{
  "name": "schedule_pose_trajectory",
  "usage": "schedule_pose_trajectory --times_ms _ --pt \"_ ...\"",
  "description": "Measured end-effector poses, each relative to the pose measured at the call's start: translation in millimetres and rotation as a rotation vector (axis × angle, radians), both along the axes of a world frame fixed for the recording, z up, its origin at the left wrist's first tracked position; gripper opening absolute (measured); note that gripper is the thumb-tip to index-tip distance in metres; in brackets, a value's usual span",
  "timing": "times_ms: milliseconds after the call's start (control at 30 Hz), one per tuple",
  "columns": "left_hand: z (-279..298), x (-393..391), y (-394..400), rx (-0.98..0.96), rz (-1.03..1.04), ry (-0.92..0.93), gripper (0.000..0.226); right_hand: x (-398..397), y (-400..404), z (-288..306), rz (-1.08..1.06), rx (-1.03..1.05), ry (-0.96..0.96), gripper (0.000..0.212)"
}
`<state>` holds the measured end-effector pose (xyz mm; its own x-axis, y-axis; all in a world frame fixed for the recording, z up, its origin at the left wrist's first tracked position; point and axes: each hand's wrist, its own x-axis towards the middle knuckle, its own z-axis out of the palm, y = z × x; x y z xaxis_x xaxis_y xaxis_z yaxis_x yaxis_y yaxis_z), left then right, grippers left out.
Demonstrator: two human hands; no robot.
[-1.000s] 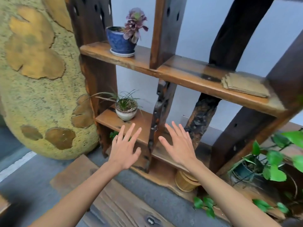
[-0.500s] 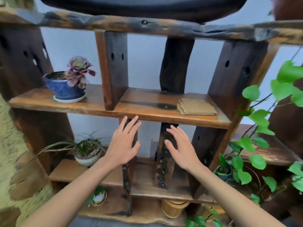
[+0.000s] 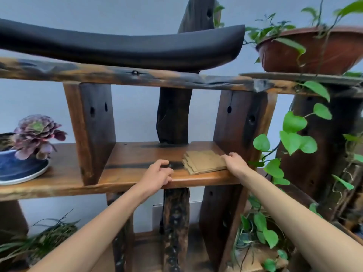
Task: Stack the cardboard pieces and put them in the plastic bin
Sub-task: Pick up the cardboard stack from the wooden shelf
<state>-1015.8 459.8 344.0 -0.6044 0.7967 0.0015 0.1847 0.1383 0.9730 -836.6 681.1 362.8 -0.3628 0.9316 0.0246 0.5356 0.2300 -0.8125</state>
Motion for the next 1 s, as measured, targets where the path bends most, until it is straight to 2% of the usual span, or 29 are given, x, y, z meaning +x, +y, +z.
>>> schedule_pose_trajectory --times_ms 67,133,333,533,700,900,1000 --pt "7 -1 15 -0.008 0.024 -0.165 0.022 -4 10 -1 0.034 -0.04 -0.058 0.066" --pt "15 -3 30 -0.045 0.028 -0.24 0.017 -9 18 1 0.039 -0.036 -0.088 0.068" --pt "33 -5 63 -0.123 -0.001 -0.371 0.036 -20 23 4 0.008 -0.065 -0.12 0.057" --pt "39 -2 78 -0.145 0.081 -0.373 0.037 -20 30 3 0.001 -0.113 -0.11 0.052" --pt "44 -4 89 -0.186 0.108 -0.391 0.047 -22 34 5 0.025 -0.203 -0.098 0.051" --pt "37 -9 95 -0.205 0.108 -0.338 0.044 -23 37 5 0.143 -0.28 -0.063 0.057" --pt "40 -15 89 -0.156 0.084 -0.335 0.033 -23 34 4 0.198 -0.328 0.017 0.047"
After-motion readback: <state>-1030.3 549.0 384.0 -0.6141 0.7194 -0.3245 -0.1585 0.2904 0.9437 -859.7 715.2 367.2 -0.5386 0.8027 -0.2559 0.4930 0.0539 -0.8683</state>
